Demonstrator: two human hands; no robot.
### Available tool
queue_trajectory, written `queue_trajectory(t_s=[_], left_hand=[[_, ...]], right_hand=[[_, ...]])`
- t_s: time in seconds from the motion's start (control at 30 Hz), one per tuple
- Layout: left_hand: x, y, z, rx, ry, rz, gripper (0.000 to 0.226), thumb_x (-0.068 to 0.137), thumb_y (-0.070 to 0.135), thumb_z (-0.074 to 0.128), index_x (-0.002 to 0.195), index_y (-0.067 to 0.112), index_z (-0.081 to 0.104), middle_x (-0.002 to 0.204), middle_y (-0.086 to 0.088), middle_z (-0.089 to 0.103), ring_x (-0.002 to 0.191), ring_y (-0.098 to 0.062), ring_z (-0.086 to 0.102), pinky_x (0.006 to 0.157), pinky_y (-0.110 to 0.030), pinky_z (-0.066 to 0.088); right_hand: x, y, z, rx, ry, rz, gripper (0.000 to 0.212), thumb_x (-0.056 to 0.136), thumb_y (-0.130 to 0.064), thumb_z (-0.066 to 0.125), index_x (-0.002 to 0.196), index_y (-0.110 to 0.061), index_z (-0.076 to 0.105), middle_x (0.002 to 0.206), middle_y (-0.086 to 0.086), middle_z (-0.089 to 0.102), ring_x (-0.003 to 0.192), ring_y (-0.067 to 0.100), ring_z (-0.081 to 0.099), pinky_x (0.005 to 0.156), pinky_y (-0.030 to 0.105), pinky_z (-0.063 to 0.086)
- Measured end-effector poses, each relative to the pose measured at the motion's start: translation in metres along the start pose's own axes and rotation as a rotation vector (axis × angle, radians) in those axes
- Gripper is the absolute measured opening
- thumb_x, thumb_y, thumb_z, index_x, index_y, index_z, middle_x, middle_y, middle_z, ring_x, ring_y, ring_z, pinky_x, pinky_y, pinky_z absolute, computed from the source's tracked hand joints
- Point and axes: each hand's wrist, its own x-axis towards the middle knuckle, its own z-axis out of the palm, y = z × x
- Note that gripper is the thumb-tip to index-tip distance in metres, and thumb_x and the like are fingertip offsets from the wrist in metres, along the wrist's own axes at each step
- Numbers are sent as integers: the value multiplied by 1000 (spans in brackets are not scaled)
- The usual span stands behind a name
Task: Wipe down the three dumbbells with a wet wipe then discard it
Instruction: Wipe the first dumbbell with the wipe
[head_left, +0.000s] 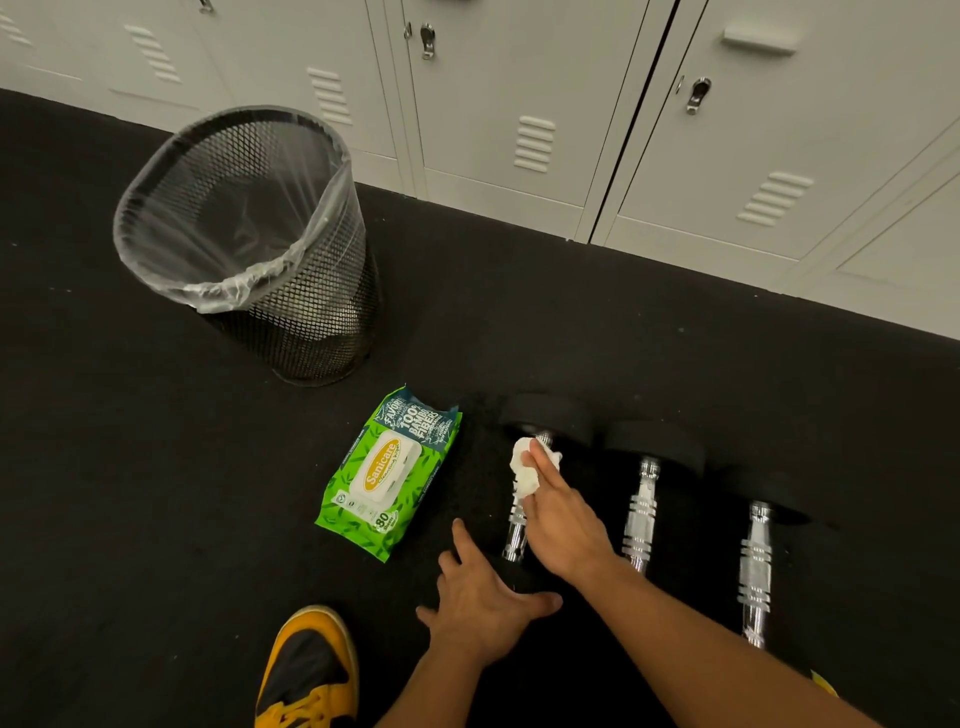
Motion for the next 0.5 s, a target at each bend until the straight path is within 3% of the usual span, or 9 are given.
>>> queue_trajectory(t_s=[0.1, 0.23, 0.37, 0.43, 0.5], left_hand=[[0, 0, 0, -2, -6, -3, 155, 41, 74, 80, 149, 26, -21, 156, -8, 14, 143, -29, 23, 110, -67, 18], [1, 0, -1, -6, -11, 3, 155, 41, 72, 81, 149, 25, -20, 156, -8, 15, 143, -29, 23, 110, -67, 18], [1, 0, 0, -5, -1, 7, 154, 43, 68, 82, 149, 25, -20, 154, -8, 16, 142, -28, 24, 110, -67, 19], [1, 0, -1, -5, 1, 7, 153, 44, 67, 82, 149, 25, -20, 154, -8, 16, 142, -28, 23, 110, -66, 19], [1, 0, -1, -6, 0, 8, 153, 43, 68, 82, 149, 25, -20, 154, -8, 16, 142, -28, 24, 110, -66, 19]], right_hand=[[-4, -6, 9, 103, 42, 57, 47, 102, -22, 41, 148, -17, 37, 161, -27, -6, 107, 17, 60, 84, 38, 54], [-12, -2, 17, 172, 85, 68, 58, 103, -27, 37, 156, -30, 13, 161, -26, 0, 119, 16, 55, 88, 37, 53], [-14, -5, 21, 282, 109, 119, 58, 105, -38, 27, 157, -35, 2, 162, -22, -2, 130, 18, 50, 98, 41, 49], [-13, -9, 23, 374, 144, 175, 59, 105, -38, 30, 157, -35, 1, 163, -14, 14, 126, 20, 53, 93, 35, 49], [-9, -13, 24, 468, 178, 256, 59, 105, -34, 33, 157, -32, 6, 150, -2, 43, 113, 20, 60, 79, 27, 45]])
